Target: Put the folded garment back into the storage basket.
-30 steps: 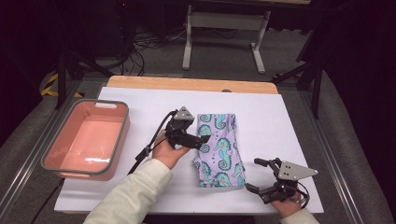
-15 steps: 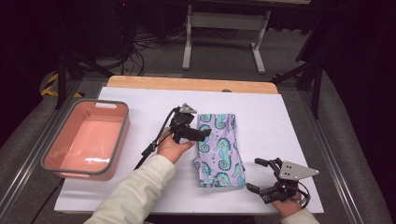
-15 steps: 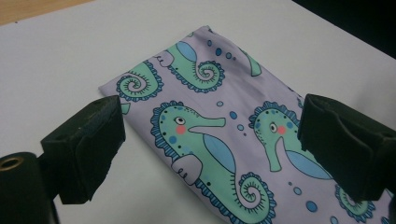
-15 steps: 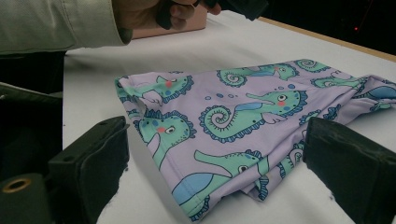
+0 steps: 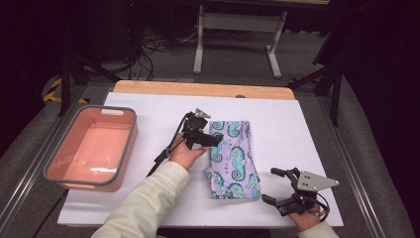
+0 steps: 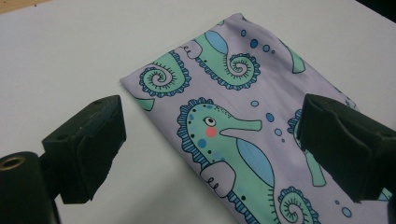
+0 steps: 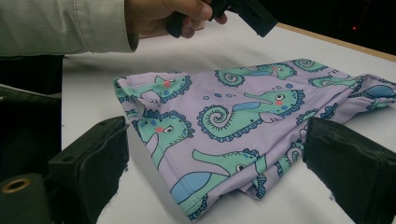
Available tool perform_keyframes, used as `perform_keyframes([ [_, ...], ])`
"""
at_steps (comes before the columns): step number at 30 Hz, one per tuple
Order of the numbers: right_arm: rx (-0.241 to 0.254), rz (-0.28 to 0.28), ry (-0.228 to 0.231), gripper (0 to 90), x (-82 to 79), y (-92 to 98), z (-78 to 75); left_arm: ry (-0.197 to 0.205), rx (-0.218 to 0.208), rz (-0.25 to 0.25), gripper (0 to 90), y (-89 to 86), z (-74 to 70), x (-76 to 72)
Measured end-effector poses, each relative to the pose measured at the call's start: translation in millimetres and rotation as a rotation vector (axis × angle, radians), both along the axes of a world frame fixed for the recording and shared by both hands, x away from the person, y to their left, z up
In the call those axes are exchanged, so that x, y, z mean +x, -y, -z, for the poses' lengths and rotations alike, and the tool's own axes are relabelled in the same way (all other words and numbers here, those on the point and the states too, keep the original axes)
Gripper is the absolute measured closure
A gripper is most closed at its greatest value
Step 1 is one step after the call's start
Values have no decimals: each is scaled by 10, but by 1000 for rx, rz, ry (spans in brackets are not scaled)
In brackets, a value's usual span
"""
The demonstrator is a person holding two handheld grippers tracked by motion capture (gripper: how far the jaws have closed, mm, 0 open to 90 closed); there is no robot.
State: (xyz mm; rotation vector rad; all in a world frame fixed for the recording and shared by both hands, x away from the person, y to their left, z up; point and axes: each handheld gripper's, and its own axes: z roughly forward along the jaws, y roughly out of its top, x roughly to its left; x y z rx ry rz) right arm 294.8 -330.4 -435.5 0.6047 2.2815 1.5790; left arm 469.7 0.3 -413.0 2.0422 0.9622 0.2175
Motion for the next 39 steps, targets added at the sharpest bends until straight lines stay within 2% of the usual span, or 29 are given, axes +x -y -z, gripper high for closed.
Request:
perform_keyframes([
  [10, 1, 1, 1, 76, 1, 2, 0, -48, 3, -10, 131, 73, 102, 158],
  [17, 2, 0, 3, 76, 0, 5, 0, -56, 33, -29, 132, 155, 187, 248],
  [23, 1, -2, 4, 76, 0, 9, -1, -71, 62, -39, 177, 174, 278, 296],
  [27, 1, -3, 3, 77, 0, 6, 0, -61, 81, -40, 197, 184, 313, 315],
  [32, 0, -7, 2, 77, 0, 3, 2, -80, 85, -54, 237, 198, 354, 327],
  [33, 0, -8, 2, 77, -1, 3, 2, -69, 93, -51, 240, 202, 364, 331],
  [38, -1, -8, 1, 76, 2, 5, 2, -74, 108, -44, 249, 236, 410, 324],
  [39, -2, -9, 0, 76, 2, 1, 4, -53, 111, -42, 243, 253, 424, 317],
])
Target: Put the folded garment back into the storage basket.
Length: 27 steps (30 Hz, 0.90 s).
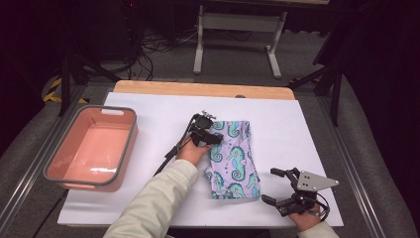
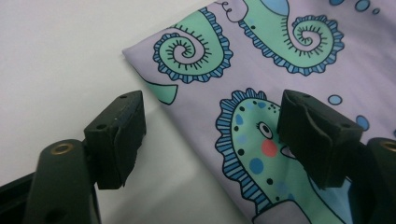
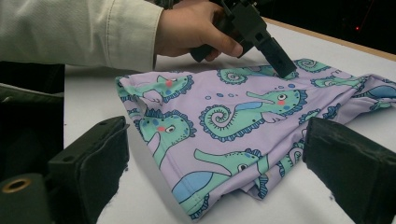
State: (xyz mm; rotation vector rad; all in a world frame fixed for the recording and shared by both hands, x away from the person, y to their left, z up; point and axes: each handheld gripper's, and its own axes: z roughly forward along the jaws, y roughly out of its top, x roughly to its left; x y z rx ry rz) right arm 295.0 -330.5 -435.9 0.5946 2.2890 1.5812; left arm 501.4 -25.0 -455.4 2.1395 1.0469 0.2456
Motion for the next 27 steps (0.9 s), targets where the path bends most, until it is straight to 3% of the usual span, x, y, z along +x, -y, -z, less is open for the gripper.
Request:
perform_keyframes([
  [6, -1, 0, 0, 77, -2, -4, -1, 55, 40, 7, 230, 75, 31, -46],
  [18, 1, 3, 3, 77, 1, -1, 0, 72, 34, -4, 239, 99, 58, -77],
  [23, -1, 2, 2, 78, 5, -7, 3, 70, 33, 9, 313, 109, 40, -89],
  [27, -1, 2, 0, 79, 6, -7, 5, 49, 25, 28, 500, 135, 12, -123],
])
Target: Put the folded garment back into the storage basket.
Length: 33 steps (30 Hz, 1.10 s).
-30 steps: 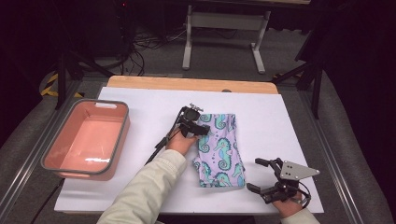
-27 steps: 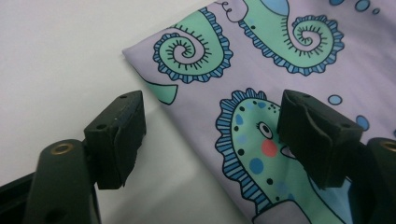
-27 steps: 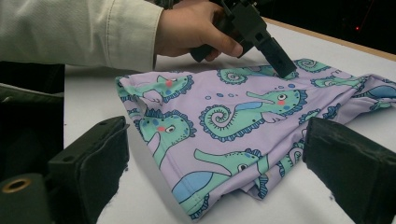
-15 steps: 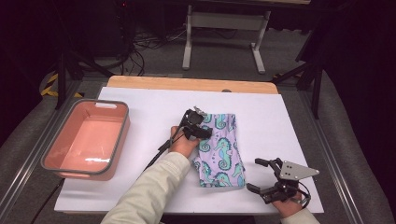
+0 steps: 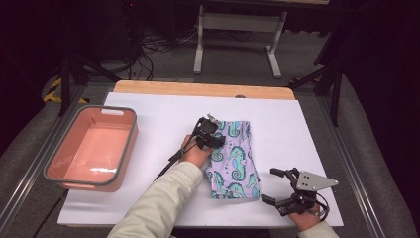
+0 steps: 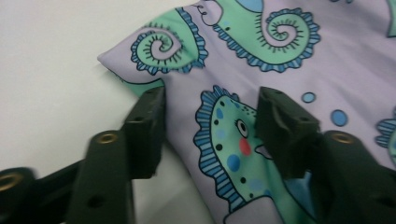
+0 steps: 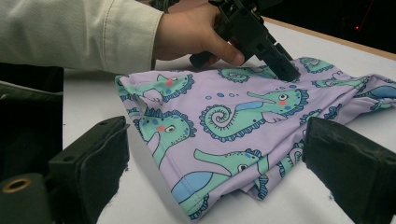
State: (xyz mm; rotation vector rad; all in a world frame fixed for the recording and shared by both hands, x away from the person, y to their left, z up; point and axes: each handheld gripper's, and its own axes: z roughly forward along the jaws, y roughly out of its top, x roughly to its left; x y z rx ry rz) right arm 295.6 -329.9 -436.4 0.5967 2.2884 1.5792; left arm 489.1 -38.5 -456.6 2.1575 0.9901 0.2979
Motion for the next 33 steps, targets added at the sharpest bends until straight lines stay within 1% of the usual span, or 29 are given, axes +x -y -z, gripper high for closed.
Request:
perform_keyframes([
  [1, 0, -1, -2, 79, 1, -1, 1, -6, -3, 9, 500, 4, -6, -4],
  [3, -3, -2, -4, 79, 2, -4, 2, -24, -23, 22, 583, 10, -9, -11],
  [6, 0, -3, -4, 79, 3, -2, 3, -61, -46, 42, 746, 10, -21, -4],
  [7, 2, -4, -5, 80, 4, -2, 3, -72, -47, 40, 780, 19, -28, -7],
  [8, 2, -5, -5, 82, 4, -1, 3, -67, -39, 40, 791, 30, -31, -14],
  [9, 1, -4, -3, 82, 2, 0, 2, -58, -27, 46, 797, 42, -36, -22],
  [10, 1, -5, -2, 82, 1, 0, 1, -58, -24, 49, 799, 44, -40, -20],
  [15, 2, -4, -3, 83, 3, 0, 2, -93, -45, 47, 801, 18, -47, 10],
  [17, 2, -5, -2, 83, 2, 2, 1, -97, -50, 44, 801, 15, -49, 13],
  [18, 2, -4, -2, 83, 3, 2, 1, -110, -61, 36, 801, 9, -51, 15],
  [20, 2, -5, 0, 84, 1, 3, 0, -121, -75, 27, 801, 1, -54, 23],
  [24, 3, -5, 3, 85, -2, 5, -2, -129, -85, 27, 802, -6, -70, 24],
  [27, 4, -5, 3, 85, -2, 6, -3, -141, -112, 36, 802, -37, -87, 43],
  [29, 4, -4, 4, 85, -3, 8, -3, -151, -122, 37, 802, -56, -103, 49],
  [31, 4, -4, 3, 85, -3, 9, -4, -144, -132, 53, 802, -77, -133, 51],
  [33, 2, -4, 3, 85, -3, 8, -4, -135, -152, 60, 802, -95, -183, 38],
])
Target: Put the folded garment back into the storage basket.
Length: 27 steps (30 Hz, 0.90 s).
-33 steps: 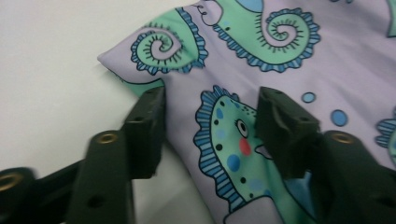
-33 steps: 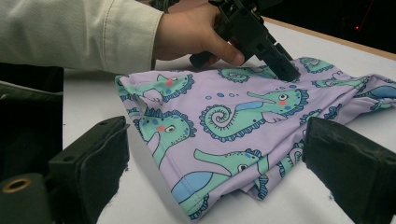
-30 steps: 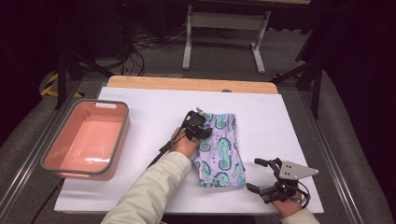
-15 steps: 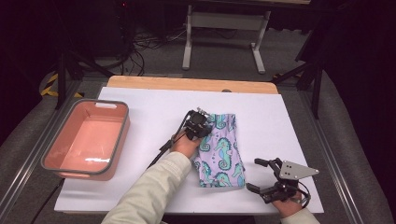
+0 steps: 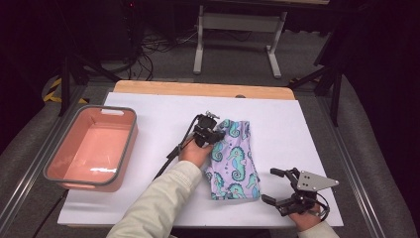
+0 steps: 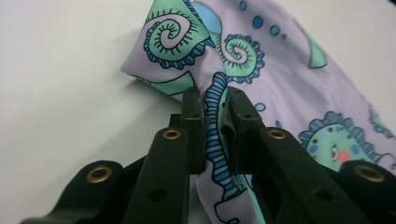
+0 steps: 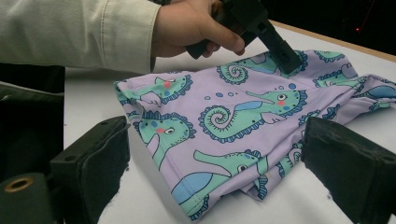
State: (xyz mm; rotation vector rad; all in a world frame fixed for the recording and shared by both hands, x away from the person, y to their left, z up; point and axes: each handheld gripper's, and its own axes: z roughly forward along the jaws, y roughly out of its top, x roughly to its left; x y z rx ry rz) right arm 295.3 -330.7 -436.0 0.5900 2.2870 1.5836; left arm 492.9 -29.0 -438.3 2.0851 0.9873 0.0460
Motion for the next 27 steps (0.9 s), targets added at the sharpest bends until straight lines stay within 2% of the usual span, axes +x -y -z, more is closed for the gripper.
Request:
perform_keyframes([
  [7, 2, 4, 5, 85, -3, 4, -3, 44, -19, 33, 802, -26, -136, -39],
  [11, 3, 5, 6, 85, -7, 6, -4, 62, -63, 48, 803, -48, -273, -78],
  [14, 3, 6, 7, 85, -8, 6, -5, 83, -77, 60, 803, -52, -343, -104],
  [16, 3, 8, 9, 85, -7, 9, -5, 97, -106, 70, 803, -60, -427, -136],
  [17, 3, 8, 9, 85, -7, 9, -5, 97, -106, 70, 803, -60, -427, -136],
  [20, 5, 9, 14, 85, -8, 10, -6, 115, -152, 90, 803, -93, -540, -179],
  [21, 5, 9, 14, 85, -8, 10, -6, 115, -152, 90, 803, -93, -540, -179],
  [27, 5, 6, 16, 84, -9, 10, -7, 130, -255, 130, 804, -162, -705, -259],
])
